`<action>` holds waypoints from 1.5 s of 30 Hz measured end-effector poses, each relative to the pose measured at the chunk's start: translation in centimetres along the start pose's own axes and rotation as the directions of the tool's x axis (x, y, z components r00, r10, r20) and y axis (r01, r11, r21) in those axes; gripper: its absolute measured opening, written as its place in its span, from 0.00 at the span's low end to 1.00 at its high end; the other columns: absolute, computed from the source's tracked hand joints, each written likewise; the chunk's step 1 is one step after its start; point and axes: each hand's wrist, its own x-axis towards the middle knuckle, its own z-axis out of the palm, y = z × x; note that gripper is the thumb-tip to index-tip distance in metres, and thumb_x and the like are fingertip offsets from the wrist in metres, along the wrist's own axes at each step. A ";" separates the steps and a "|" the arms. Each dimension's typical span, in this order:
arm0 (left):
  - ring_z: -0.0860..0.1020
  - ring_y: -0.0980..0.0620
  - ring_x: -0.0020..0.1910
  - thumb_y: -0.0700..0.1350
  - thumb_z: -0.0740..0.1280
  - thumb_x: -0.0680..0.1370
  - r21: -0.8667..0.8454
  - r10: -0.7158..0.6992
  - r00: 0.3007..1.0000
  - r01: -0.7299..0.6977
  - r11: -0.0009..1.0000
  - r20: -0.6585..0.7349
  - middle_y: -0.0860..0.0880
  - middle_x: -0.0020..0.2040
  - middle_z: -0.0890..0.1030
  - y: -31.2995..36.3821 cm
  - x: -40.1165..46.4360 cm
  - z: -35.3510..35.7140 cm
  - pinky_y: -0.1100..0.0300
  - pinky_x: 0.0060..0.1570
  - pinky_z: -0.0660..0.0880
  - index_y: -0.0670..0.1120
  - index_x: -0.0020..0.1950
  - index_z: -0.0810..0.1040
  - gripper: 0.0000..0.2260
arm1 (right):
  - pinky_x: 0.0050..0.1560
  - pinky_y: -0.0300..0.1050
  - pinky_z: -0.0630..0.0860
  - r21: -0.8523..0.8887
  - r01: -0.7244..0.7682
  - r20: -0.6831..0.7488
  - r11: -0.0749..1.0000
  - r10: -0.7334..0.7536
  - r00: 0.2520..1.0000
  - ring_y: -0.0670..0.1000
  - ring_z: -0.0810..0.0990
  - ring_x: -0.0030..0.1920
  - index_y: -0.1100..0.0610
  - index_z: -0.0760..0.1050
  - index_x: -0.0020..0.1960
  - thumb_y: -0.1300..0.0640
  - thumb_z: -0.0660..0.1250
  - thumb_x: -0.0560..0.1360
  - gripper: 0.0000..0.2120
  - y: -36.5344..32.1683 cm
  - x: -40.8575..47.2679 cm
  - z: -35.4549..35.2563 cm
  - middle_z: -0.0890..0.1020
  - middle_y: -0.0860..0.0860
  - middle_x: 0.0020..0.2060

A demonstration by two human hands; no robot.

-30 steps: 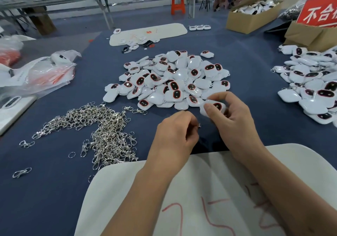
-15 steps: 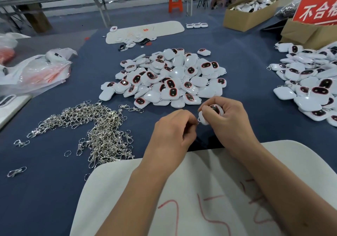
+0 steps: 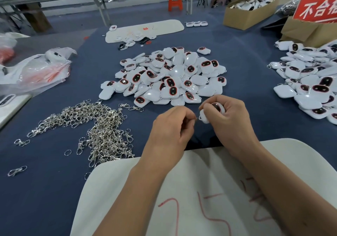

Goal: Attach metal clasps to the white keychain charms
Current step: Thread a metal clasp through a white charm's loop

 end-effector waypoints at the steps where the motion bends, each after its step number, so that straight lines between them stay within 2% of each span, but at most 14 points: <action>1: 0.77 0.52 0.41 0.37 0.67 0.78 -0.006 0.001 1.000 -0.001 1.000 0.014 0.53 0.41 0.79 0.0 0.0 0.0 0.54 0.41 0.73 0.47 0.47 0.78 0.05 | 0.26 0.34 0.63 0.021 -0.010 -0.020 1.000 0.010 1.000 0.44 0.66 0.27 0.54 0.81 0.38 0.60 0.66 0.74 0.08 0.0 0.1 -0.1 0.76 0.47 0.27; 6: 0.75 0.54 0.42 0.38 0.66 0.80 -0.001 0.005 0.998 -0.005 1.000 0.061 0.54 0.42 0.79 0.1 -0.1 0.0 0.60 0.41 0.71 0.47 0.49 0.79 0.05 | 0.28 0.39 0.63 0.006 -0.025 -0.008 1.000 0.025 1.000 0.47 0.66 0.30 0.51 0.81 0.38 0.57 0.65 0.73 0.09 -0.2 0.1 0.0 0.76 0.53 0.29; 9: 0.74 0.55 0.41 0.37 0.66 0.80 0.008 -0.007 0.997 0.007 1.000 0.078 0.55 0.42 0.79 0.4 -0.1 -0.1 0.64 0.40 0.68 0.46 0.49 0.79 0.05 | 0.26 0.39 0.63 -0.016 -0.037 0.007 0.999 0.037 0.999 0.47 0.66 0.29 0.50 0.82 0.37 0.59 0.66 0.74 0.10 -0.3 0.2 -0.1 0.77 0.57 0.30; 14: 0.73 0.56 0.42 0.36 0.65 0.81 0.034 -0.027 0.994 0.023 0.999 0.104 0.56 0.43 0.77 1.0 -0.1 -0.1 0.60 0.44 0.68 0.44 0.50 0.79 0.05 | 0.28 0.40 0.65 -0.045 -0.057 0.034 0.997 0.059 0.998 0.48 0.68 0.30 0.52 0.82 0.37 0.51 0.64 0.69 0.09 -0.6 0.1 0.0 0.81 0.59 0.34; 19: 0.73 0.53 0.45 0.38 0.63 0.82 0.062 -0.094 0.989 0.088 0.994 0.111 0.54 0.45 0.77 1.4 -0.1 0.0 0.59 0.45 0.68 0.45 0.50 0.78 0.05 | 0.28 0.41 0.65 -0.101 -0.046 0.028 0.994 0.049 0.998 0.48 0.68 0.30 0.54 0.81 0.38 0.50 0.63 0.68 0.11 -0.5 0.0 0.0 0.80 0.62 0.34; 22: 0.73 0.51 0.46 0.39 0.61 0.82 0.093 -0.119 0.987 0.109 0.990 0.107 0.53 0.46 0.77 1.5 -0.2 0.1 0.57 0.46 0.69 0.47 0.50 0.76 0.06 | 0.27 0.43 0.67 -0.134 -0.018 0.014 0.991 0.021 1.000 0.49 0.70 0.29 0.54 0.81 0.37 0.54 0.65 0.72 0.08 -0.4 -0.1 0.2 0.80 0.57 0.31; 25: 0.71 0.51 0.45 0.36 0.61 0.81 0.157 -0.118 0.989 0.103 0.982 0.093 0.53 0.46 0.76 1.5 -0.2 0.4 0.58 0.44 0.65 0.47 0.50 0.76 0.07 | 0.31 0.43 0.71 -0.193 0.016 -0.015 0.981 -0.020 1.000 0.54 0.77 0.33 0.55 0.81 0.38 0.60 0.67 0.75 0.09 -0.4 -0.1 0.4 0.81 0.52 0.30; 29: 0.67 0.53 0.45 0.34 0.62 0.79 0.217 -0.143 0.988 0.126 0.968 0.063 0.55 0.47 0.73 1.4 -0.3 0.8 0.62 0.42 0.59 0.48 0.52 0.76 0.09 | 0.34 0.45 0.72 -0.233 0.033 -0.027 0.972 -0.041 0.999 0.53 0.78 0.35 0.56 0.81 0.39 0.60 0.66 0.76 0.09 -0.5 -0.2 0.6 0.82 0.51 0.31; 34: 0.71 0.50 0.46 0.32 0.63 0.78 0.282 -0.170 0.983 0.145 0.949 0.066 0.50 0.48 0.77 1.5 -0.4 1.2 0.60 0.42 0.61 0.47 0.50 0.75 0.10 | 0.37 0.47 0.75 -0.293 0.070 -0.022 0.954 -0.080 0.997 0.51 0.80 0.36 0.58 0.81 0.42 0.60 0.66 0.79 0.08 -0.7 -0.6 0.8 0.83 0.51 0.33; 40: 0.70 0.49 0.45 0.30 0.63 0.76 0.257 -0.094 0.995 0.083 0.963 0.030 0.48 0.46 0.75 1.5 -0.2 1.2 0.59 0.44 0.64 0.47 0.47 0.73 0.12 | 0.34 0.44 0.74 -0.220 0.020 -0.027 0.975 -0.026 0.999 0.50 0.79 0.36 0.57 0.81 0.41 0.60 0.65 0.78 0.09 -0.6 -0.5 0.8 0.83 0.50 0.32; 43: 0.74 0.48 0.45 0.35 0.62 0.80 0.107 -0.093 0.995 0.091 0.990 0.019 0.49 0.46 0.77 1.2 -0.3 1.0 0.51 0.45 0.72 0.45 0.48 0.74 0.06 | 0.31 0.39 0.71 -0.084 -0.028 -0.015 0.996 0.027 1.000 0.45 0.75 0.31 0.54 0.81 0.39 0.60 0.65 0.77 0.10 -0.6 -0.3 0.5 0.82 0.49 0.32; 45: 0.77 0.48 0.42 0.37 0.62 0.81 -0.006 -0.101 0.995 0.101 0.995 0.004 0.51 0.42 0.79 1.0 -0.3 0.7 0.48 0.44 0.74 0.46 0.47 0.75 0.06 | 0.30 0.41 0.69 0.001 -0.046 -0.006 0.999 0.046 0.999 0.47 0.72 0.31 0.54 0.81 0.38 0.57 0.65 0.75 0.09 -0.6 -0.4 0.6 0.81 0.50 0.31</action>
